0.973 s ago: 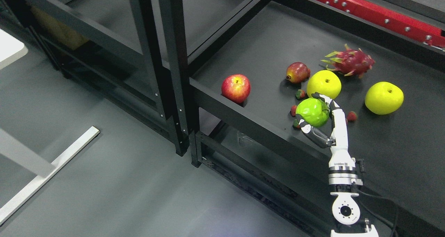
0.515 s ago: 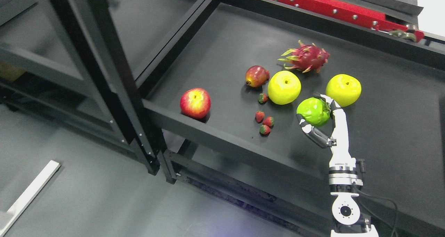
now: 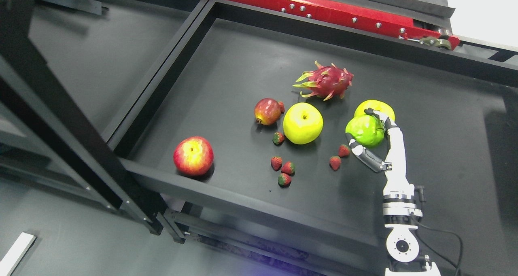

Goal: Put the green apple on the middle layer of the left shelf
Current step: 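Carry the apple over the shelf near the yellow pears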

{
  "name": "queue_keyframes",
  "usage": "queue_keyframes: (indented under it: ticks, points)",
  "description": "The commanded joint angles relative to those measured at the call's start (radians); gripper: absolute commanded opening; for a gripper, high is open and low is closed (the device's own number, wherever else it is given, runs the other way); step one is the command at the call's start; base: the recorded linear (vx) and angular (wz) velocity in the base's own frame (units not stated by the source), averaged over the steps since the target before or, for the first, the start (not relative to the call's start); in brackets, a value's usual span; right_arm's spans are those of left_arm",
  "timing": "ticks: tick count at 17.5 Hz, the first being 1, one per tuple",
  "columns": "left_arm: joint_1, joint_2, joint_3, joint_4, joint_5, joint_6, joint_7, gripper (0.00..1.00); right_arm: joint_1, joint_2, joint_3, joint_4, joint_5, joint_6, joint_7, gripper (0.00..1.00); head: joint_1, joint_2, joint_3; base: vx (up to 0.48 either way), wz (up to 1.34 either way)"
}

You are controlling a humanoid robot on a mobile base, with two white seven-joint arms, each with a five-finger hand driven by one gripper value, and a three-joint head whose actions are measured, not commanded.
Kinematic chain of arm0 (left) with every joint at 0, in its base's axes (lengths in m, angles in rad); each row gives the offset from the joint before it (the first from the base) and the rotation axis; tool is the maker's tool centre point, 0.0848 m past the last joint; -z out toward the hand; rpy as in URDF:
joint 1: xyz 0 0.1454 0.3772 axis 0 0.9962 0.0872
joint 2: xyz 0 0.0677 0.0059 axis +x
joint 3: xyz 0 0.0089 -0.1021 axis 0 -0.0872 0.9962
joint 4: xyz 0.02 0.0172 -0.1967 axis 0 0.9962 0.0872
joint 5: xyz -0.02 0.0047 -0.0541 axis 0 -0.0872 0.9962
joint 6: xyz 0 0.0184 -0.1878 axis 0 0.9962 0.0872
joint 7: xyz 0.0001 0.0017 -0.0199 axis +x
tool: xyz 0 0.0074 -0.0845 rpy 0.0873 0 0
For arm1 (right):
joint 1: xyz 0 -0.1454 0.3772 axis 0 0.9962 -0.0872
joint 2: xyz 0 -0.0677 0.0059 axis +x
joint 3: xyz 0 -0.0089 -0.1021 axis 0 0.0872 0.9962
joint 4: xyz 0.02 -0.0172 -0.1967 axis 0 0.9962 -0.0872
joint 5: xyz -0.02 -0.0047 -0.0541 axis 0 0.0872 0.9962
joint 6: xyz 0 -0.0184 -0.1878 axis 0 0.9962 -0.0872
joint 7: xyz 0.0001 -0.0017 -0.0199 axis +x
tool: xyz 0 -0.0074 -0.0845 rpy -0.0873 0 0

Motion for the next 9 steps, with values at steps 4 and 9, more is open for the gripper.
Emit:
queue_keyframes:
  ticks: [4, 9]
  points:
    - [0.009, 0.017, 0.000, 0.000, 0.000, -0.001, -0.001, 1.00, 0.004, 0.000, -0.028, 0.001, 0.000, 0.004, 0.002, 0.00, 0.0000, 0.000, 0.000, 0.097, -0.10]
    - [0.009, 0.017, 0.000, 0.000, 0.000, -0.001, 0.001, 1.00, 0.007, 0.002, -0.028, 0.006, -0.032, 0.031, 0.009, 0.78, 0.0000, 0.000, 0.000, 0.042, -0.03]
